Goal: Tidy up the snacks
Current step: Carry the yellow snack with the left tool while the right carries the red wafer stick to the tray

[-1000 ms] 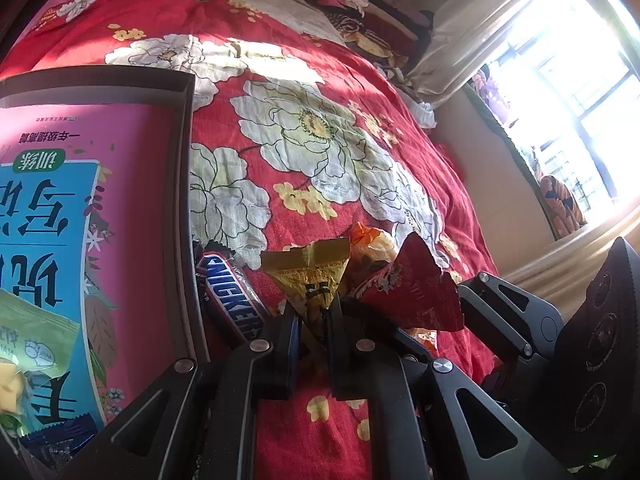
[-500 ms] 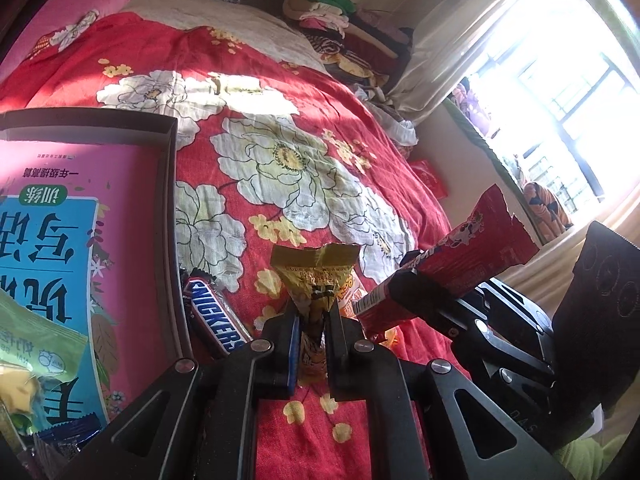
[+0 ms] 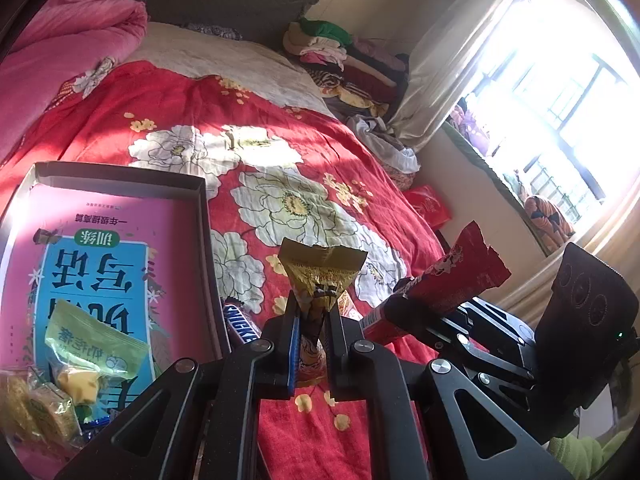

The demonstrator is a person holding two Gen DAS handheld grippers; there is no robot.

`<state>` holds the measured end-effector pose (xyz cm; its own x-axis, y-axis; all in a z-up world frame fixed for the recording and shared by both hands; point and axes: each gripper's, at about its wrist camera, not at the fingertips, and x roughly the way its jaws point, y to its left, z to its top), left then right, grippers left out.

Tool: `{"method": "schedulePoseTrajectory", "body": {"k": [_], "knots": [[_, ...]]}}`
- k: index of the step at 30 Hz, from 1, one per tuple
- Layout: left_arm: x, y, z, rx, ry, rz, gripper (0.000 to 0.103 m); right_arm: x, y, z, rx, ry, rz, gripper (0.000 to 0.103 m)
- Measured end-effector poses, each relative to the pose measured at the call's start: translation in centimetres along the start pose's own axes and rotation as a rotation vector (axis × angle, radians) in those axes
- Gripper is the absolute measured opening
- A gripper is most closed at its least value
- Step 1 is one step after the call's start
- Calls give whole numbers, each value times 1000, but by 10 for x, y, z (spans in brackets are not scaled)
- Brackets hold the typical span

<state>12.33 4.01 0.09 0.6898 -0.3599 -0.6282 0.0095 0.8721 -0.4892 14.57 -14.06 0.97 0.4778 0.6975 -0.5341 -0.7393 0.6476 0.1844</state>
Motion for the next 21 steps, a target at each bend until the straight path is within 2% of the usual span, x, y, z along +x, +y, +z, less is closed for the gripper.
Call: {"method": "schedulePoseTrajectory", "body": {"k": [10,21], "knots": [[-50,23,6,-40,-77,44,10,1,34,7,-30,-9,63,17],[-87,57,6,-90,-140,113,10,10,67,8,-77,9,116,17]]}}
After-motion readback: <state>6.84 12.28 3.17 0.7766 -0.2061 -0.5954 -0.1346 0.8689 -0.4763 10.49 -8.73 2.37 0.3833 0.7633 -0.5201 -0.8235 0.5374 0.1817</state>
